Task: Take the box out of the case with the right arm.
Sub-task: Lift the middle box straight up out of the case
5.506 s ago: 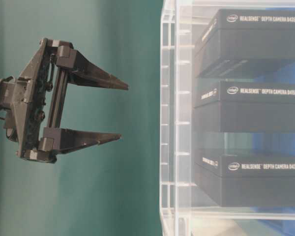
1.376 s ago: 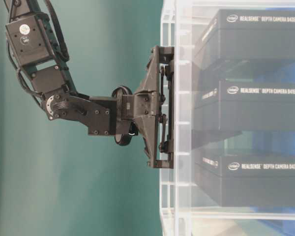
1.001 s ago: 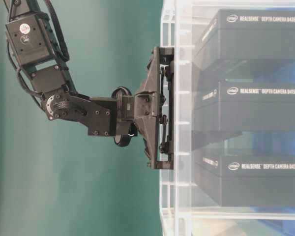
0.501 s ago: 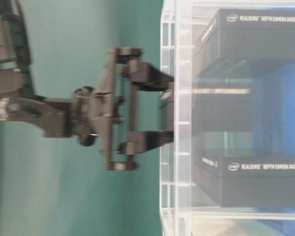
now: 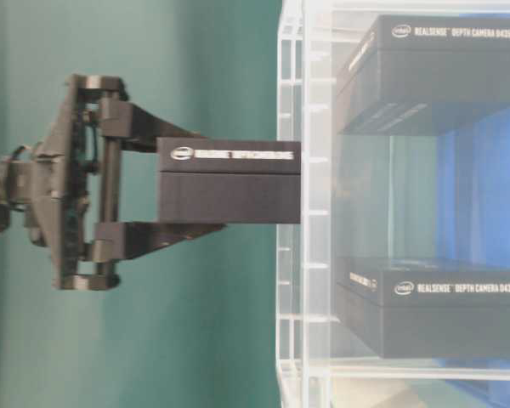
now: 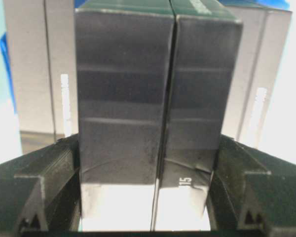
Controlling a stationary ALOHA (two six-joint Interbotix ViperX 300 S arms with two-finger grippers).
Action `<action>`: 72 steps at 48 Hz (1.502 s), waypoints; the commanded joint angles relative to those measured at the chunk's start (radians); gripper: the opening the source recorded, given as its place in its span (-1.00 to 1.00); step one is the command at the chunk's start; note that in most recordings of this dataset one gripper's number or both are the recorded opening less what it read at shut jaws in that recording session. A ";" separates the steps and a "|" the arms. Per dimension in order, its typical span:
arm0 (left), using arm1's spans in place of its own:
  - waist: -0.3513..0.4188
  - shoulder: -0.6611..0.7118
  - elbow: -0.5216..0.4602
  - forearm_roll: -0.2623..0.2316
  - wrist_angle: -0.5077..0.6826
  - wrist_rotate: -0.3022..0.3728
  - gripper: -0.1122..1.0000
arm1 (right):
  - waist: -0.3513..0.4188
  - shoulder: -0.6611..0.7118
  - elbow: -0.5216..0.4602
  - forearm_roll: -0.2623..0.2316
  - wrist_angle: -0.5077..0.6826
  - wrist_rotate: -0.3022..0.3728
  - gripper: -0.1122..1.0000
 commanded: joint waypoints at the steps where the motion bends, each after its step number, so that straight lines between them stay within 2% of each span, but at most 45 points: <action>1: 0.003 0.003 -0.025 0.003 -0.003 0.000 -0.80 | 0.005 -0.055 -0.057 -0.006 0.026 0.000 0.37; 15: 0.003 0.003 -0.025 0.003 -0.003 0.000 -0.80 | 0.011 -0.055 -0.101 -0.008 0.063 -0.002 0.37; 72: 0.003 0.003 -0.025 0.003 -0.003 0.000 -0.80 | 0.011 -0.055 -0.101 -0.006 0.063 -0.003 0.37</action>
